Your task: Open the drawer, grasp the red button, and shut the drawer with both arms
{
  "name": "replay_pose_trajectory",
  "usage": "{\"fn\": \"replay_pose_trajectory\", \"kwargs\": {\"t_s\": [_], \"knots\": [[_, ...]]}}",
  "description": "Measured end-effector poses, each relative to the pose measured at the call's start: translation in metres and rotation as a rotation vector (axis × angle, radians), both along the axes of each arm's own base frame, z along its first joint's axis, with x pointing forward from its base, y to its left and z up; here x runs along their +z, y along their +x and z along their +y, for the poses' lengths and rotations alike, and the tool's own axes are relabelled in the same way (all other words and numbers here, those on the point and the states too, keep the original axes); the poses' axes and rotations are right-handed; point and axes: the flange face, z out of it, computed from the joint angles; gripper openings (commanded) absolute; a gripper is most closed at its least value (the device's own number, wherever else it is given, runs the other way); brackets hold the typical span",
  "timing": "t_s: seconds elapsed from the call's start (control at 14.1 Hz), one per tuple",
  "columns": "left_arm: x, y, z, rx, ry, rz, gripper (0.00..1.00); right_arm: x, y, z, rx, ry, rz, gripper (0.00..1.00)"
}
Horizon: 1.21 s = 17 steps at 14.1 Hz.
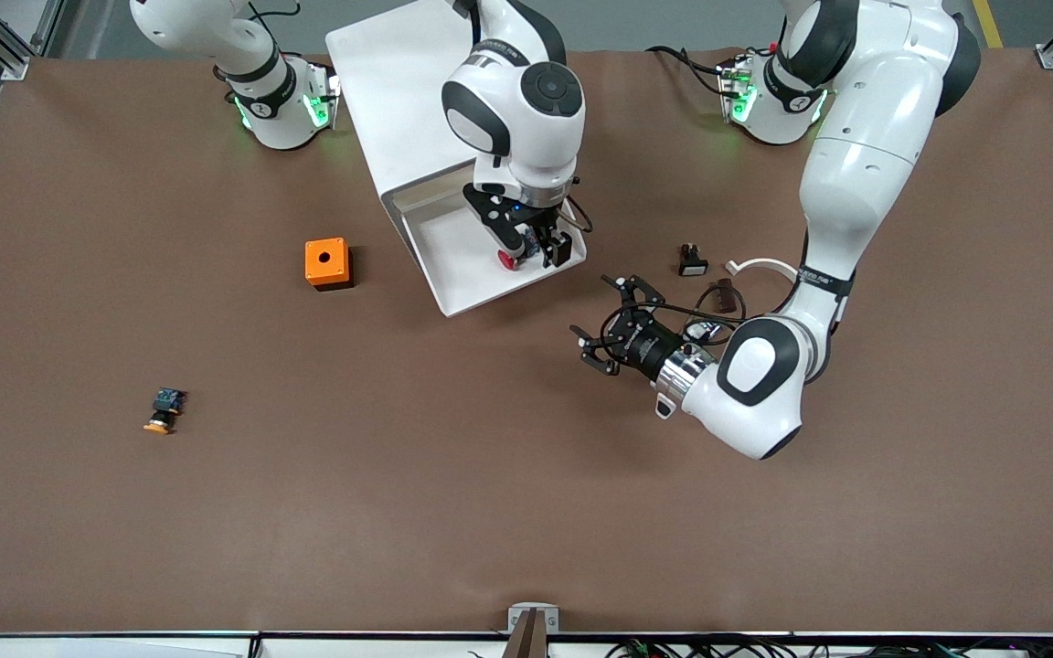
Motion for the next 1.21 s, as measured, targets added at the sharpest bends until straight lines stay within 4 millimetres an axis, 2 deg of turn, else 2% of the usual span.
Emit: {"fn": "replay_pose_trajectory", "kwargs": {"t_s": [0.21, 0.35, 0.57, 0.78, 0.85, 0.99, 1.21], "knots": [[0.014, 0.007, -0.004, -0.118, -0.037, -0.228, 1.00, -0.002, 0.001, -0.001, 0.001, -0.002, -0.001, 0.86], [0.036, 0.016, -0.003, -0.183, -0.033, -0.387, 1.00, -0.002, 0.001, -0.002, 0.008, -0.001, -0.001, 0.80], [0.090, 0.026, 0.001, -0.260, 0.000, -0.597, 1.00, -0.002, 0.002, -0.002, 0.010, -0.001, -0.001, 0.78], [0.150, 0.020, -0.008, -0.367, 0.082, -0.784, 1.00, -0.002, 0.003, -0.003, 0.009, -0.001, -0.002, 0.61], [0.162, 0.013, -0.017, -0.429, 0.129, -0.834, 1.00, -0.002, 0.003, -0.003, 0.008, -0.001, -0.003, 0.55], [0.169, 0.001, -0.042, -0.529, 0.205, -0.930, 1.00, -0.002, 0.005, -0.004, 0.006, -0.002, -0.004, 0.36], [0.160, -0.004, -0.070, -0.553, 0.239, -1.045, 1.00, -0.002, 0.006, -0.004, 0.005, 0.000, -0.005, 0.07]]}}
